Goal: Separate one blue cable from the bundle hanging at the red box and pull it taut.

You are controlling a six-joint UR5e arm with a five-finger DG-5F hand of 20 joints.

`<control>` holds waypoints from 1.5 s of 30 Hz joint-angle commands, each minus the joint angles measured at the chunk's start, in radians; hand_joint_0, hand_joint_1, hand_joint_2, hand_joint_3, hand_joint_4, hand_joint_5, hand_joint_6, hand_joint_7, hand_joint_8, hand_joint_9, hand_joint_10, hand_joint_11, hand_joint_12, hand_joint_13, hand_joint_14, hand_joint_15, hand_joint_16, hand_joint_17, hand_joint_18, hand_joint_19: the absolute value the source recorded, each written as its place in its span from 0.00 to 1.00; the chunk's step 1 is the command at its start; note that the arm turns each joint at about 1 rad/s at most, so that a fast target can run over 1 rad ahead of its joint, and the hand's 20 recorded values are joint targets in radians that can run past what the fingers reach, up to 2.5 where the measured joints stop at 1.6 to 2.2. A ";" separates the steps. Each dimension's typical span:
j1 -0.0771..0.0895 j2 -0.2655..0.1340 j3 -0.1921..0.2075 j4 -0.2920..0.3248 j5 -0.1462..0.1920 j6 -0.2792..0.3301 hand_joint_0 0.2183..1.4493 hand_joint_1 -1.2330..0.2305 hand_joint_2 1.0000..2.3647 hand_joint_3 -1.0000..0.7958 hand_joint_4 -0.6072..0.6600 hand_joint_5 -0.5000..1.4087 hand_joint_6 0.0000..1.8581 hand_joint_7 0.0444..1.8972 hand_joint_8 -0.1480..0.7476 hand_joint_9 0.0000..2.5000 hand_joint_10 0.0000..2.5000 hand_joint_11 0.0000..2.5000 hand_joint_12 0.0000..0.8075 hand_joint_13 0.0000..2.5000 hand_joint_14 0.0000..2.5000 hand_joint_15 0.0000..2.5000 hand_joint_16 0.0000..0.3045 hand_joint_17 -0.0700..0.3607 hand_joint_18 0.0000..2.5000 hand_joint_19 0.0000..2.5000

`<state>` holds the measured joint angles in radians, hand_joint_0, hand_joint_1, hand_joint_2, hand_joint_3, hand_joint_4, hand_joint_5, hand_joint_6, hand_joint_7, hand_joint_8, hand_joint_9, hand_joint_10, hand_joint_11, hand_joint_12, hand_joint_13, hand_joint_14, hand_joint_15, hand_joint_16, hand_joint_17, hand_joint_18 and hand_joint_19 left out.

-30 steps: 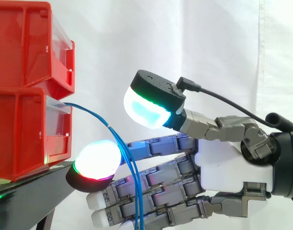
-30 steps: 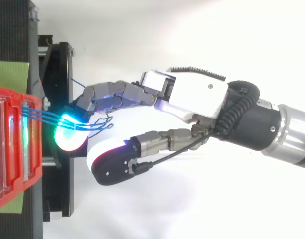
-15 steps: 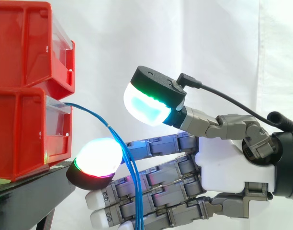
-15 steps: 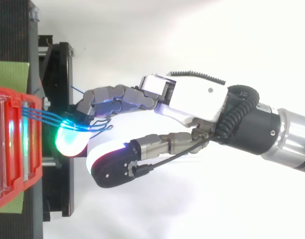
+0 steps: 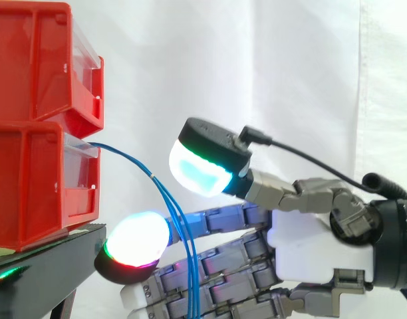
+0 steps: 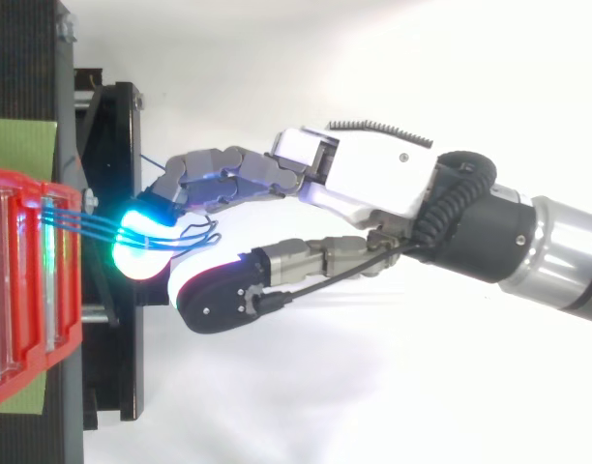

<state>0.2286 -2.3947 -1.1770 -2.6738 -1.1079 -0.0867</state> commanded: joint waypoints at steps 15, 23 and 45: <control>-0.002 -0.017 0.027 0.025 -0.007 0.010 0.28 0.50 0.00 0.28 0.70 0.17 0.27 0.50 0.47 0.26 0.01 0.17 0.38 0.18 0.00 0.09 0.12 0.36 0.15 0.15; -0.002 -0.017 0.027 0.078 -0.007 -0.011 0.28 0.50 0.00 0.28 0.70 0.17 0.27 0.50 0.47 0.26 0.01 0.17 0.38 0.18 0.00 0.09 0.12 0.36 0.15 0.15; -0.002 -0.017 0.025 -0.015 -0.038 0.010 0.28 0.50 0.00 0.28 0.70 0.18 0.27 0.50 0.47 0.26 0.01 0.17 0.38 0.19 0.00 0.09 0.12 0.36 0.15 0.15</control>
<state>0.2292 -2.4105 -1.1520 -2.6714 -1.1453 -0.0836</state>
